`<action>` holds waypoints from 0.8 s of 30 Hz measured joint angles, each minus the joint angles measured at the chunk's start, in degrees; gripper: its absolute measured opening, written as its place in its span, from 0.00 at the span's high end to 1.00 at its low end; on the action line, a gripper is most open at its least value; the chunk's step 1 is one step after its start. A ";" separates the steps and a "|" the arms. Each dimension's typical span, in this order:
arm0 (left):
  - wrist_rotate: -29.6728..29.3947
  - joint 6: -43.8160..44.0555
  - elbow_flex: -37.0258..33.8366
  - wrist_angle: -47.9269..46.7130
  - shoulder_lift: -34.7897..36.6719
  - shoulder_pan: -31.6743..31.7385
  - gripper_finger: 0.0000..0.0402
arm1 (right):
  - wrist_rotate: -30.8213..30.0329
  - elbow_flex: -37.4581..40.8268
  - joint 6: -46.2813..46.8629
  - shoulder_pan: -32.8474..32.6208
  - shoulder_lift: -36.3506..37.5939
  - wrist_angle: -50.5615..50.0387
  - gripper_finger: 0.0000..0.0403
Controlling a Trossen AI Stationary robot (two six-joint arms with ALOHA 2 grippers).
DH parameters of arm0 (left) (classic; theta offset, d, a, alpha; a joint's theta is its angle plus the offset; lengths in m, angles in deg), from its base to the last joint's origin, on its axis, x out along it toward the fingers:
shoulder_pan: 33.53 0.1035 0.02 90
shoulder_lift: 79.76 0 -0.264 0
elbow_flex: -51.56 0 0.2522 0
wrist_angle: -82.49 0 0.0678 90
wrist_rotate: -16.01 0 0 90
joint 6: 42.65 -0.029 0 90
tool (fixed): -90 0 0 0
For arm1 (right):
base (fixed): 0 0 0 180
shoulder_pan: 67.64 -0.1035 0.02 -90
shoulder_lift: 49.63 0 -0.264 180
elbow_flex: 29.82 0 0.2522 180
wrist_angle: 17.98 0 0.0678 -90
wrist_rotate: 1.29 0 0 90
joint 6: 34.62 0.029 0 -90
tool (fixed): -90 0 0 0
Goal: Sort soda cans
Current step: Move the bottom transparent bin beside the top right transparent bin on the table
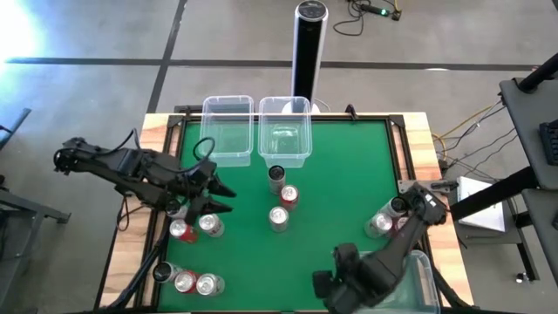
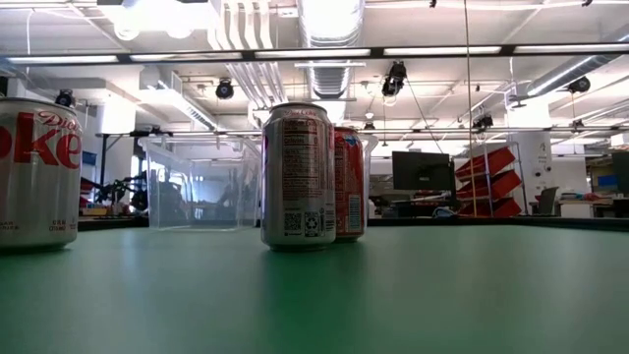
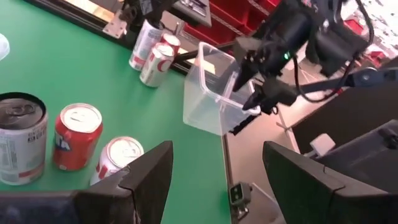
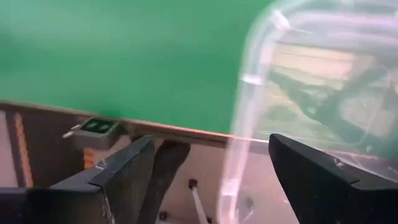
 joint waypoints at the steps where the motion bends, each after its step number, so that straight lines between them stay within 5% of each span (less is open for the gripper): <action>1: -0.22 0.00 -0.02 0.47 -0.43 0.00 0.42 | 0.00 1.22 2.06 -0.84 -0.03 -0.04 0.24; 9: 1.48 -1.11 0.00 2.14 -1.92 -0.50 0.42 | 2.79 12.31 2.07 -0.93 -0.14 7.51 0.34; 20: 5.19 -5.16 0.96 -0.80 2.71 -0.49 0.42 | 5.42 15.91 2.11 2.92 -0.03 16.15 0.93; 24: 6.15 -5.18 0.96 -1.68 4.33 -0.50 0.42 | 5.86 9.46 1.19 3.66 0.03 16.77 0.95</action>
